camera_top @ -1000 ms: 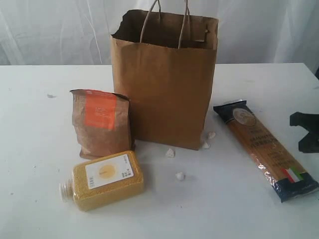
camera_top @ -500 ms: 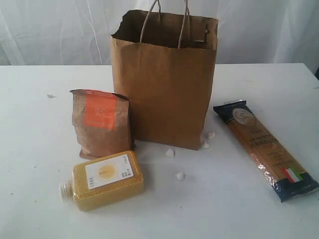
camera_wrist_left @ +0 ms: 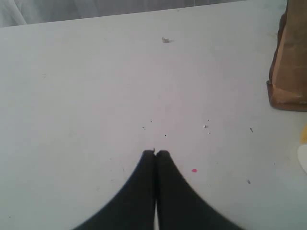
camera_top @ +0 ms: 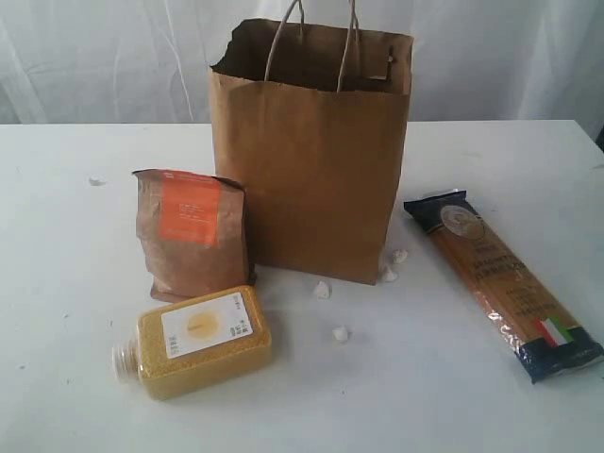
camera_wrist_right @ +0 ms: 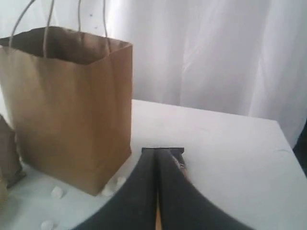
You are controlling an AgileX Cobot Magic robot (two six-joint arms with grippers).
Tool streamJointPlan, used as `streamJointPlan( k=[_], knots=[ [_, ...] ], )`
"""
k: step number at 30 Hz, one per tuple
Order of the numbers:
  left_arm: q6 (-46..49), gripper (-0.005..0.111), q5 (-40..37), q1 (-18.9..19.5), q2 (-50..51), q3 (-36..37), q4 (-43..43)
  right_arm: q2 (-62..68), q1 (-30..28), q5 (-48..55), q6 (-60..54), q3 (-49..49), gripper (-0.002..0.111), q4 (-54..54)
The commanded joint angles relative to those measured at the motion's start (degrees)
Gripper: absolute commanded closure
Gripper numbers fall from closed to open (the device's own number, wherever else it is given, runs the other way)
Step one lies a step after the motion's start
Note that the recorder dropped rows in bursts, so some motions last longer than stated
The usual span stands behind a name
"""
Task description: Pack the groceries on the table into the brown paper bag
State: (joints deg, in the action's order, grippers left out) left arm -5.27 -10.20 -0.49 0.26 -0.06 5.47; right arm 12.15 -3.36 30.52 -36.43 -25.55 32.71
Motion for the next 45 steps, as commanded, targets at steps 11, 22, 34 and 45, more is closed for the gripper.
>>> streamJointPlan(
  k=[11,22,34,45],
  knots=[
    [0.1,0.107,0.1,-0.3,-0.3,0.1,0.0,-7.1,0.2,3.7,-0.5,0.3,0.108,-0.7],
    [0.1,0.107,0.1,-0.3,-0.3,0.1,0.0,-12.2,-0.1,-17.4,9.5,12.4,0.108,-24.7],
    [0.1,0.107,0.1,-0.3,-0.3,0.1,0.0,-12.2,0.6,-21.0,54.6,25.6,0.108,-42.6],
    [0.1,0.107,0.1,-0.3,-0.3,0.1,0.0,-12.2,0.6,-11.0,43.0,25.6,0.108,-44.3]
  ],
)
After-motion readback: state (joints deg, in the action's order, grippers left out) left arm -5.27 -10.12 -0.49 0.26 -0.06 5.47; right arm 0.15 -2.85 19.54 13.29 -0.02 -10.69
